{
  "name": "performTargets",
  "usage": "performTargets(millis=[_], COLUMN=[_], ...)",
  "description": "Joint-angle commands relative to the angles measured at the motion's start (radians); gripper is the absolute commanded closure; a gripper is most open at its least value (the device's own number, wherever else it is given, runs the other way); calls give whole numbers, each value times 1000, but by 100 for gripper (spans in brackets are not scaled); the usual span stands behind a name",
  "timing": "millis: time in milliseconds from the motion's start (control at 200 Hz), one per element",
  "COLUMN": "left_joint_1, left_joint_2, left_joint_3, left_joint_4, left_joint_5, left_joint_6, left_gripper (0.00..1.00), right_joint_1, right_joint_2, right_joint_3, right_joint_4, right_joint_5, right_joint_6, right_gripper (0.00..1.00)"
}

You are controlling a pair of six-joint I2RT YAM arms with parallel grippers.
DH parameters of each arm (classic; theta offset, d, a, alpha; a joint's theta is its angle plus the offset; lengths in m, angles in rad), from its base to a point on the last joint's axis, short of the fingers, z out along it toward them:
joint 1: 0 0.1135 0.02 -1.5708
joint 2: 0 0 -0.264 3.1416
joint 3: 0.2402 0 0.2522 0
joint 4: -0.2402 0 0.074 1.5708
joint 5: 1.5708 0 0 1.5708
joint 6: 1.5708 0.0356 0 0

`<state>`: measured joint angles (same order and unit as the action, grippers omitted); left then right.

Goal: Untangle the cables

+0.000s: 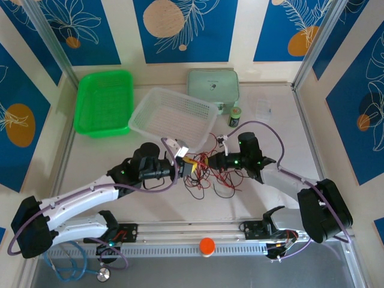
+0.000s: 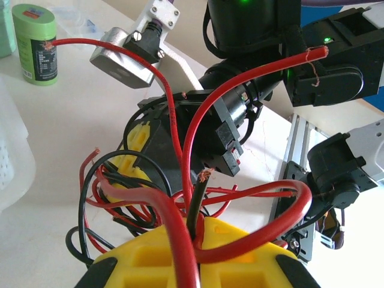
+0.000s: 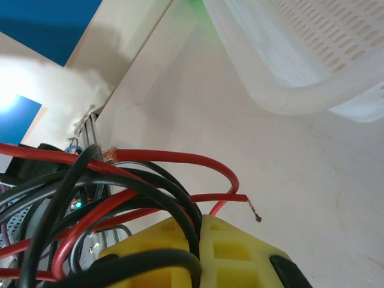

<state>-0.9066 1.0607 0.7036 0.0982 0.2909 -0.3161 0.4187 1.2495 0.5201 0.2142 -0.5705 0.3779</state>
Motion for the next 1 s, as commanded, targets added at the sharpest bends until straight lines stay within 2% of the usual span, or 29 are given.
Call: performTargets(millis=[0, 225, 305, 415, 655, 995], left_joint_1=[-8, -6, -4, -1, 1, 0], left_joint_2=[-47, -116, -121, -104, 6, 167], left_joint_3=[9, -20, -41, -76, -109, -83], left_joint_4=[-16, -235, -276, -282, -248, -179], left_joint_5=[-82, -448, -542, -606, -654, -461], left_joint_6=[4, 8, -10, -37, -69, -63], left_gripper=[100, 100, 100, 100, 100, 100], right_joint_1=[2, -40, -70, -108, -122, -153], right_joint_2=[-58, -182, -216, -230, -108, 25], right_joint_3=[27, 41, 35, 31, 128, 164], right_joint_4=[-119, -431, -505, -563, -776, -868], right_joint_5=[78, 465, 529, 552, 679, 811], right_joint_6=[-9, 44, 76, 117, 227, 343], right_gripper=[100, 100, 100, 100, 100, 100])
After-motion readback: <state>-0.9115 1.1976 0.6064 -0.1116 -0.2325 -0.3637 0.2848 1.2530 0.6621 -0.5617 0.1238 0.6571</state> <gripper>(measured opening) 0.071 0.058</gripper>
